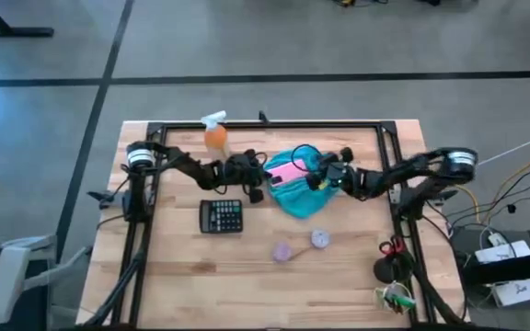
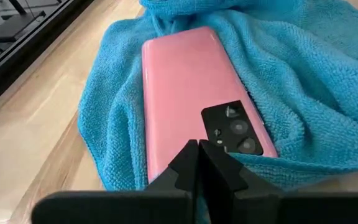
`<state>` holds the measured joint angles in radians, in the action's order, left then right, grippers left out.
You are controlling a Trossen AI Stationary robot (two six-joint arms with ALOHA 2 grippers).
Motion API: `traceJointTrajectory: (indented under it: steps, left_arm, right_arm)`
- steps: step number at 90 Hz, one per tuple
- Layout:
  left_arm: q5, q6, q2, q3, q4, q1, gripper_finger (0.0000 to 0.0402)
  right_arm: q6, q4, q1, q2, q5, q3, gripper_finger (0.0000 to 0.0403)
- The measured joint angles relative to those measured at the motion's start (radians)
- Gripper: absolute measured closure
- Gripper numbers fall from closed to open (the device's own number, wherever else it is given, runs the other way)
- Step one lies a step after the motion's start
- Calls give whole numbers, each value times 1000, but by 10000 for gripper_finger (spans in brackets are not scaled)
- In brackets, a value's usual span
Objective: Apply microfiber cloth
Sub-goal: Wipe the pink cellphone using the blue microfiber cloth, then move the pink cellphone to the middle right of the table
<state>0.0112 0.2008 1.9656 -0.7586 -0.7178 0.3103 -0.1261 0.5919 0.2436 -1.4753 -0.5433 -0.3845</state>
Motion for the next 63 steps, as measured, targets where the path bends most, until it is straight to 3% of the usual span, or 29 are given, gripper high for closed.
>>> traceJointTrajectory:
  steps: [7,16,43,63]
  left_arm:
    - [0,0,0,0,1,0,402]
    - [-1,0,0,0,0,0,402]
    - [-1,4,0,0,0,0,402]
    - [-1,0,0,1,0,0,402]
  right_arm:
    - [57,-112,-1,47,133,-43,403]
    - [110,-279,2,60,205,-129,403]
    - [310,-733,28,-40,251,-359,403]
    - [419,-902,67,-117,247,-435,393]
